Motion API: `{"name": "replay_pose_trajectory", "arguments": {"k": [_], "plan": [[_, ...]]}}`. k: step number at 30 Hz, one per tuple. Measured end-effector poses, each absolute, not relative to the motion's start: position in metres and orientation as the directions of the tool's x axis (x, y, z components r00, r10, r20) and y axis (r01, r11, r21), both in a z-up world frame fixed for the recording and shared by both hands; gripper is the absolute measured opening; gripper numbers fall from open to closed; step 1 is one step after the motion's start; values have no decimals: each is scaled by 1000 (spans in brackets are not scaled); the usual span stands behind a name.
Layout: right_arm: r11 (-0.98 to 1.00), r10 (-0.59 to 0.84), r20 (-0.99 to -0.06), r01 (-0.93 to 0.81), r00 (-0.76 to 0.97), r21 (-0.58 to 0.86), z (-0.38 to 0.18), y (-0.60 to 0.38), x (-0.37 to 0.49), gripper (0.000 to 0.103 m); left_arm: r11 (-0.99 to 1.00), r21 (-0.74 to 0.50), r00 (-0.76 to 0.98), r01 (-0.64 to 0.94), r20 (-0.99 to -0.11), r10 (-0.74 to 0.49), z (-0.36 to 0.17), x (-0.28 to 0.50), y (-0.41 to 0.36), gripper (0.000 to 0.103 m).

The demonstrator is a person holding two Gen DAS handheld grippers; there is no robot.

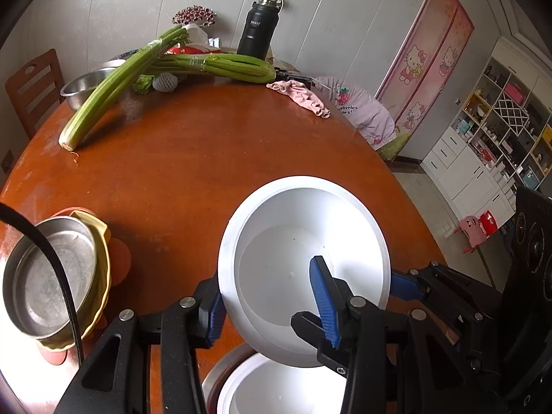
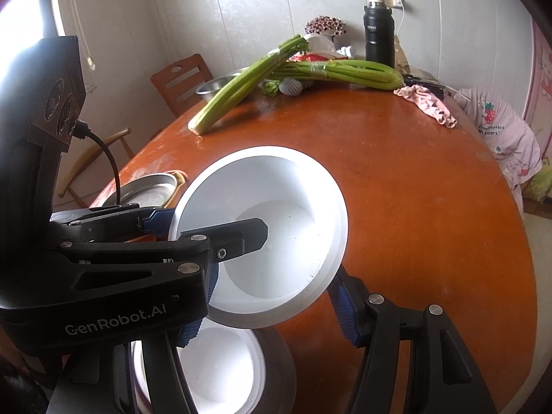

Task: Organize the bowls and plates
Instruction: 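Lift the second white bowl with the left gripper over the steel bowl, then lower the second white bowl into the steel bowl with the left gripper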

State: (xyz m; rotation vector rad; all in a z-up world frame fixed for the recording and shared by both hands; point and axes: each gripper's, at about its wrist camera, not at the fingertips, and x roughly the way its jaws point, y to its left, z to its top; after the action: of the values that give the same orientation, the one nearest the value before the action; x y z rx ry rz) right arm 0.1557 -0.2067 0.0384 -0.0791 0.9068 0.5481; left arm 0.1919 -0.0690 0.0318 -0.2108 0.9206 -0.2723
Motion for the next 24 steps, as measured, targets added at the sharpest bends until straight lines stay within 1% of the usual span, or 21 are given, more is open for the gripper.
{"name": "replay_pose_trajectory", "arguments": {"k": [24], "plan": [[847, 438, -718, -515, 541, 129, 65, -204, 93, 65, 952, -269, 638, 148, -709, -299, 58, 126, -66, 45]]}}
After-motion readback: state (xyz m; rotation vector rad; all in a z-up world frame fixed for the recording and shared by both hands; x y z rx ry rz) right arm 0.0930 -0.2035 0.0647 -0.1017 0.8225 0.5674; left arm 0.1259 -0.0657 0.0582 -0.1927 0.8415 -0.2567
